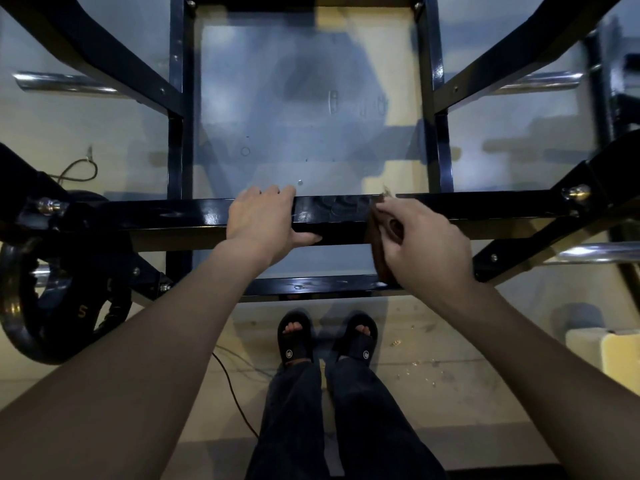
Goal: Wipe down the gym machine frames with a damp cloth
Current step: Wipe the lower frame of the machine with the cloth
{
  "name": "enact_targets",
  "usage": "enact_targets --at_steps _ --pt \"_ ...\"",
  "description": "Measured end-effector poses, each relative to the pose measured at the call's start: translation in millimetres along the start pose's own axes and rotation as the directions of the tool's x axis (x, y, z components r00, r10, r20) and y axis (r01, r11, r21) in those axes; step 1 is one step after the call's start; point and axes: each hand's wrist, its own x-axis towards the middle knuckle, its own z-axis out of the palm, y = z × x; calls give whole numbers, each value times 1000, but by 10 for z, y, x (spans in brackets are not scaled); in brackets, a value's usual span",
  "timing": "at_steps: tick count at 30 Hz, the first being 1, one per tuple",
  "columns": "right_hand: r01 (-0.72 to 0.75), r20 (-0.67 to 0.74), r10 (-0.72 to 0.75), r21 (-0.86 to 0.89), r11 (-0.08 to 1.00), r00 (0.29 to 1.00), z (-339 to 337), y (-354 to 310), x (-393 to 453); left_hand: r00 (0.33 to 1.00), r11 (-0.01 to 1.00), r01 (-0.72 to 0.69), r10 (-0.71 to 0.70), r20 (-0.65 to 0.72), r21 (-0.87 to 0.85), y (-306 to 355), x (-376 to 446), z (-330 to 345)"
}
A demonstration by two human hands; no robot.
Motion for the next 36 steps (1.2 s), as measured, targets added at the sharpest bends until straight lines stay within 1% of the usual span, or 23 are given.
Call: enact_targets --at_steps 1,3,4,5,6,8,10,11,13,15,16,17,21,22,23,26,27,28,30,32,33,34,36 --pt "-31 -10 31 -2 1000 999 -69 89 -25 1000 1000 -2 2 11 0 12 5 -10" --pt "-179 -41 178 -5 984 983 -143 261 111 999 1000 -15 14 38 25 81 16 -30" --pt "-243 -52 243 -6 970 969 -147 289 216 999 997 -35 32 38 64 147 17 -37" --pt "-271 -55 270 -7 963 961 -137 268 292 998 991 -68 66 16 115 234 21 -37" --pt "-259 -59 258 1 966 964 -110 212 317 994 982 -108 112 -16 157 335 30 -34" --pt "-150 -37 152 55 987 988 -46 107 205 981 970 -173 186 -60 169 554 65 -28" --pt "-51 -9 52 84 995 999 -79 124 -8 980 978 -179 186 -64 109 717 98 -34" --pt "-49 -3 49 80 996 999 -146 194 -70 985 986 -156 160 -62 63 763 114 -46" --pt "-142 -2 142 50 989 990 -243 414 18 995 996 -87 85 -59 -31 809 144 -75" --pt "-260 -23 261 23 965 965 -252 554 241 997 996 -50 46 -54 -69 835 158 -95" --pt "-271 -39 272 19 962 962 -223 538 324 998 996 -44 40 -54 -74 836 164 -95" --pt "-245 -53 246 27 969 968 -179 485 346 998 996 -39 35 -55 -77 846 166 -96" --pt "-26 -27 29 107 994 999 -116 388 -23 998 996 -32 27 -58 -83 863 161 -104" --pt "-22 -42 26 107 994 999 -172 467 -96 998 996 -27 23 -50 -82 866 158 -115" --pt "-55 -69 63 105 993 996 -237 573 -91 999 996 -19 16 -38 -85 871 154 -126" --pt "-307 -110 316 90 947 942 -304 804 194 1000 996 -10 9 -17 -86 891 151 -155" --pt "-337 -109 343 72 939 933 -282 779 284 1000 997 -13 12 -12 -80 891 156 -160" --pt "-308 -107 313 59 950 944 -236 715 324 1000 997 -18 17 -11 -74 886 162 -159" --pt "-160 -71 168 103 982 983 -155 587 226 999 997 -31 30 -19 -65 874 164 -156" --pt "-34 -56 41 126 991 998 -156 629 20 999 998 -41 40 -26 -54 867 171 -162" --pt "-25 -69 33 117 993 997 -209 725 -37 999 998 -39 38 -20 -47 866 174 -168" --pt "-61 -96 71 101 993 993 -280 845 -32 999 999 -35 35 -11 -41 865 174 -177" --pt "-243 -121 255 101 965 959 -377 1083 112 1000 999 -30 30 -1 -23 861 175 -181"
